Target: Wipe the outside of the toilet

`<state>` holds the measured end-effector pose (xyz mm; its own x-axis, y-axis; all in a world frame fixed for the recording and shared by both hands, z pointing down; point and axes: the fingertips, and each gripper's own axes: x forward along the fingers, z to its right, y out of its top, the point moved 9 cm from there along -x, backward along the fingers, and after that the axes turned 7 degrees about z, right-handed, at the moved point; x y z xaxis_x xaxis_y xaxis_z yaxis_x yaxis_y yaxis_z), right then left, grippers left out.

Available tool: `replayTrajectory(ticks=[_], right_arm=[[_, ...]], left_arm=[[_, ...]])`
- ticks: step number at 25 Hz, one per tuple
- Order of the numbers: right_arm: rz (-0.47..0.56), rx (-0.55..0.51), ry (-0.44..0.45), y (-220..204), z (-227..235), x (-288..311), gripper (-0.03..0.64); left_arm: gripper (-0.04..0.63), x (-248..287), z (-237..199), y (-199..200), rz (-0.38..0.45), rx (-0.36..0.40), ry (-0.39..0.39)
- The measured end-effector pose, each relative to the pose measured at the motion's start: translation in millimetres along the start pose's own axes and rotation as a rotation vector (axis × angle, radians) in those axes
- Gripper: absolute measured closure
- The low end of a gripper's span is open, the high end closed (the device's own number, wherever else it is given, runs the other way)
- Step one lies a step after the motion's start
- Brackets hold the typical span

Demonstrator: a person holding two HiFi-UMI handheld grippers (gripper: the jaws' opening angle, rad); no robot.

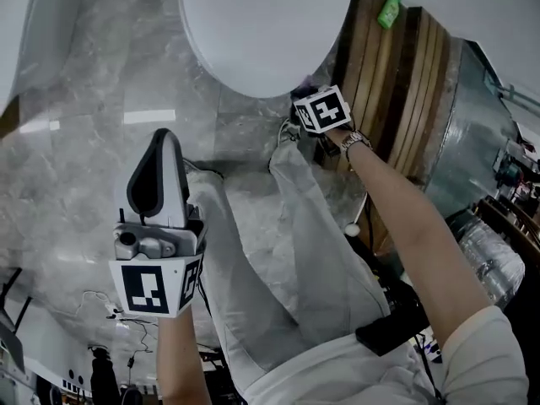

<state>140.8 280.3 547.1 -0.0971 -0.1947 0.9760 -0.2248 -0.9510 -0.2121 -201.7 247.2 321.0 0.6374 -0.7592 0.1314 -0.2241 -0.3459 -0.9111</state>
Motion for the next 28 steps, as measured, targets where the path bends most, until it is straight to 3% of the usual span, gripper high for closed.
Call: replayTrajectory(ticks=[7,11,14,21,28], right_arm=[[0.000,0.225,-0.038,0.4,-49.6,5.4,0.523],[0.020,0.261,0.002,15.3,-93.6,6.2,0.523],[0.064,0.359,0.040,30.0,-117.6,10.1,0.523],[0.138,0.696,0.055,59.6,-144.1,24.0,0.523],[0.139,0.860,0.018,70.7,-145.3,30.4,0.523]], left_arm=[[0.591,-32.7,-59.0,14.4,0.009,-0.011,-0.001],[0.591,-43.7,-87.1,27.5,0.013,-0.019,-0.009],[0.591,-41.5,-96.9,29.7,-0.002,-0.015,-0.034],[0.591,-16.2,-121.5,44.5,-0.019,-0.005,-0.090],[0.591,46.5,-165.1,48.0,-0.042,-0.003,-0.131]])
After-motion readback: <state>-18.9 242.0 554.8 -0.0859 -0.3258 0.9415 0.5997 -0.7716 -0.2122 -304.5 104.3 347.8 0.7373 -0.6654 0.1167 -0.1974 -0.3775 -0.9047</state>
